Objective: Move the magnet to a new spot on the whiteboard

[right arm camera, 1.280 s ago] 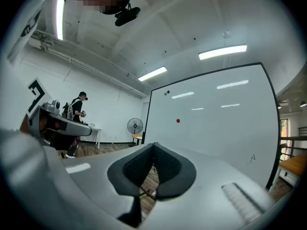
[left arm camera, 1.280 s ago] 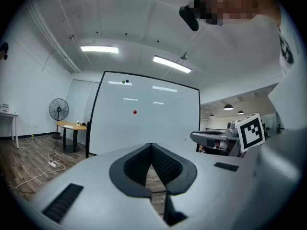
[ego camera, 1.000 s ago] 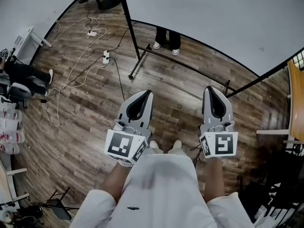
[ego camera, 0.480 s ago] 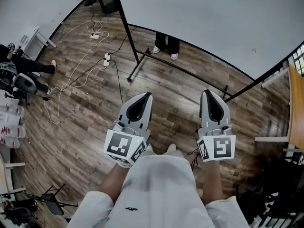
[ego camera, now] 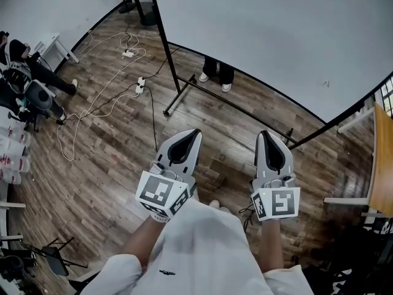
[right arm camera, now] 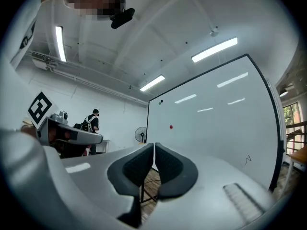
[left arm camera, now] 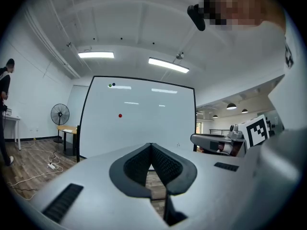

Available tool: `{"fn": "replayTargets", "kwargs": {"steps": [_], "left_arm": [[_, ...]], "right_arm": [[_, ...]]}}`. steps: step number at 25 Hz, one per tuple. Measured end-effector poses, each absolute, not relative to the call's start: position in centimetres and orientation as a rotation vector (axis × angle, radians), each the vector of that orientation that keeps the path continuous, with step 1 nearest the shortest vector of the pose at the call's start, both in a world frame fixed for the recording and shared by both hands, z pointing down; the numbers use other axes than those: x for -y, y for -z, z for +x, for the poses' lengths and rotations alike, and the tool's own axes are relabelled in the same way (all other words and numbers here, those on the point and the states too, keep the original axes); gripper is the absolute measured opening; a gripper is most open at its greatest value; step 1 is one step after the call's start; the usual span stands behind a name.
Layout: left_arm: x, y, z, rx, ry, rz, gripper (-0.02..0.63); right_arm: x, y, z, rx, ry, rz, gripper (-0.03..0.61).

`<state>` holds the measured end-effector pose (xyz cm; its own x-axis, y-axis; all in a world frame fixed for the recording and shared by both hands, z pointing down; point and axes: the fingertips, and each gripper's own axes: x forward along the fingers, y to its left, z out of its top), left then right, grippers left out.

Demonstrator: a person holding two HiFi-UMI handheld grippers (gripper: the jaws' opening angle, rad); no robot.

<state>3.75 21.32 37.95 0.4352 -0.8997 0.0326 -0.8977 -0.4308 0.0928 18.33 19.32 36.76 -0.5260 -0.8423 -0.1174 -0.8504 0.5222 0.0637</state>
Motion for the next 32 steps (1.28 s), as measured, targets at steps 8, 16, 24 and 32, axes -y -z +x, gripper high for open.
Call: {"fn": "replayTargets", "kwargs": {"steps": [8,16,24,32], "left_arm": [[-14.3,-39.1,0.9,1.618,0.055,2.574,0.006],[-3.1,-38.8,-5.7,1.549,0.087,2.588,0.006],[6.7,-37.4,-11.6,1.467,0.103,2.622,0.006],[12.3,-36.1,-10.7,1.388,0.099,2.664,0.006]], "right_arm": [[-12.6,-37.7,15.5,-2.699,-0.203,-1.502,0.012],[-2.0,-36.5,9.3,-2.660,-0.231,-1.583,0.012],[7.1,-34.9,4.2,-2.572,-0.258,-1.678,0.012],[12.4,-34.0,3.7,-2.568,-0.267,-1.724,0.012]]}}
